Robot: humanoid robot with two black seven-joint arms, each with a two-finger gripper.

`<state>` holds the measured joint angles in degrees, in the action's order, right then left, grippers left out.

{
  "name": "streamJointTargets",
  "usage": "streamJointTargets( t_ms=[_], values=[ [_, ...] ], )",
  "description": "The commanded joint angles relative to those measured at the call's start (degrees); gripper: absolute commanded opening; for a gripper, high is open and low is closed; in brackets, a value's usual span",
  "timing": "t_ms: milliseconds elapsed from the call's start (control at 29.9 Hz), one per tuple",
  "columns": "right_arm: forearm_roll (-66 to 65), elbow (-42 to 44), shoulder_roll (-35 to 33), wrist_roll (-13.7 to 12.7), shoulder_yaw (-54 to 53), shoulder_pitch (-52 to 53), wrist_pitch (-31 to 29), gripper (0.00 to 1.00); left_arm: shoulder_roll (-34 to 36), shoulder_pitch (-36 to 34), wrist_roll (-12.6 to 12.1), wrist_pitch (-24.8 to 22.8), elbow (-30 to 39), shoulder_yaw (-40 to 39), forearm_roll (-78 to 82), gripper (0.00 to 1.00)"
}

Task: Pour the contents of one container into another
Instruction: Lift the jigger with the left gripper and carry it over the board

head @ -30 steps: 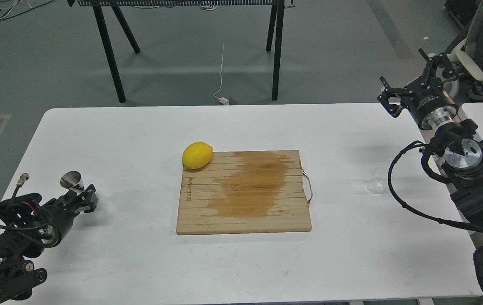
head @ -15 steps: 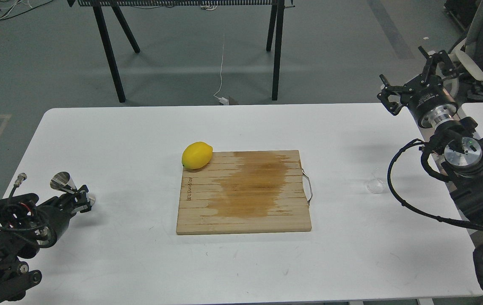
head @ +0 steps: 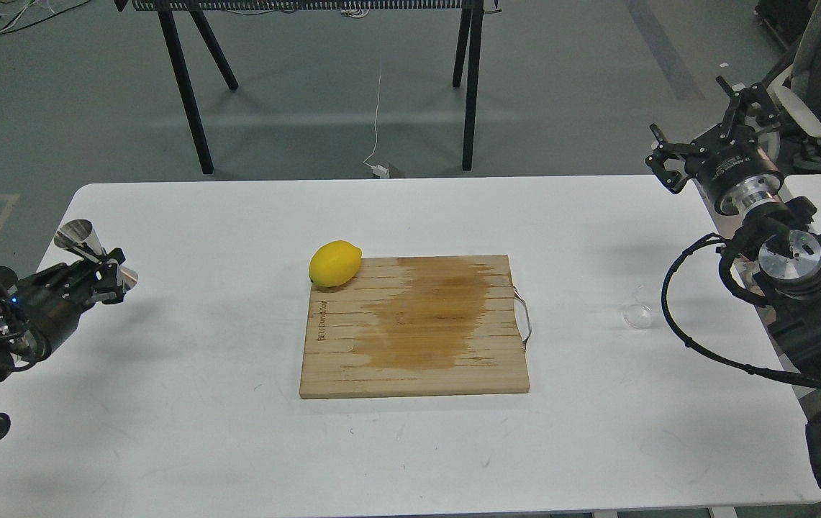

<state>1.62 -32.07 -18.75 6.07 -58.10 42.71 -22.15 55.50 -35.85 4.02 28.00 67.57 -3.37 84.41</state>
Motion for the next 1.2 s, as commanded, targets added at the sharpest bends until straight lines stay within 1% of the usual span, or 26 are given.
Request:
streamJointTargets(
  t_ms=[0,100,167,234,301,368,535,669,803,936,1037,1171],
  values=[
    [-0.03,-0.01,-0.24,0.00,0.09,-0.09,0.01,0.99,2.68,-4.66,-0.07,0.00,5.28,-0.06,5.05,0.00],
    [0.05,-0.01,-1.64,0.00,0.09,-0.18,0.01,0.99,2.51,-8.18,-0.24,0.00,8.45,-0.06,8.66,0.00],
    [0.05,-0.01,-2.52,0.00,0.09,-0.18,0.01,0.99,1.99,-10.81,-0.68,-1.10,9.86,-0.15,11.38,0.00],
    [-0.03,0.17,-3.22,-0.09,0.18,-0.26,0.09,0.99,0.85,-13.27,-1.47,-3.29,11.61,-0.15,13.23,0.00],
    [-0.03,1.04,-3.92,-0.09,0.18,-0.35,0.09,0.99,-2.04,-15.64,-2.96,-6.71,14.42,-0.06,14.72,0.00],
    [-0.03,2.54,-4.10,-0.09,0.18,-0.18,0.27,0.99,-5.29,-17.32,-4.02,-9.26,15.49,-0.06,18.66,0.00],
    [-0.03,4.30,-4.19,-0.35,0.18,0.09,3.95,0.99,-13.82,-18.82,-4.37,-14.98,14.79,-0.32,28.87,0.00],
    [0.05,4.39,-4.19,-0.79,0.09,0.44,4.93,0.99,-20.59,-18.65,-4.29,-16.65,11.19,-0.15,34.67,0.00],
    [0.32,5.35,-4.54,-0.79,0.09,-0.17,4.75,0.99,-26.39,-18.29,-4.20,-17.62,7.33,0.20,36.00,0.00],
    [0.76,5.62,-4.46,-0.62,-0.26,-0.96,3.44,0.99,-32.54,-18.12,-4.20,-17.71,3.11,0.47,36.70,0.00],
    [0.93,5.62,-4.54,-0.62,-0.70,-1.49,1.33,0.99,-37.29,-17.94,-3.67,-17.71,-0.49,0.64,38.81,0.00],
    [2.42,5.62,-4.54,-0.62,-1.32,-2.28,0.71,0.99,-43.00,-15.84,-3.41,-17.71,-5.42,0.56,40.59,0.00]
  ],
)
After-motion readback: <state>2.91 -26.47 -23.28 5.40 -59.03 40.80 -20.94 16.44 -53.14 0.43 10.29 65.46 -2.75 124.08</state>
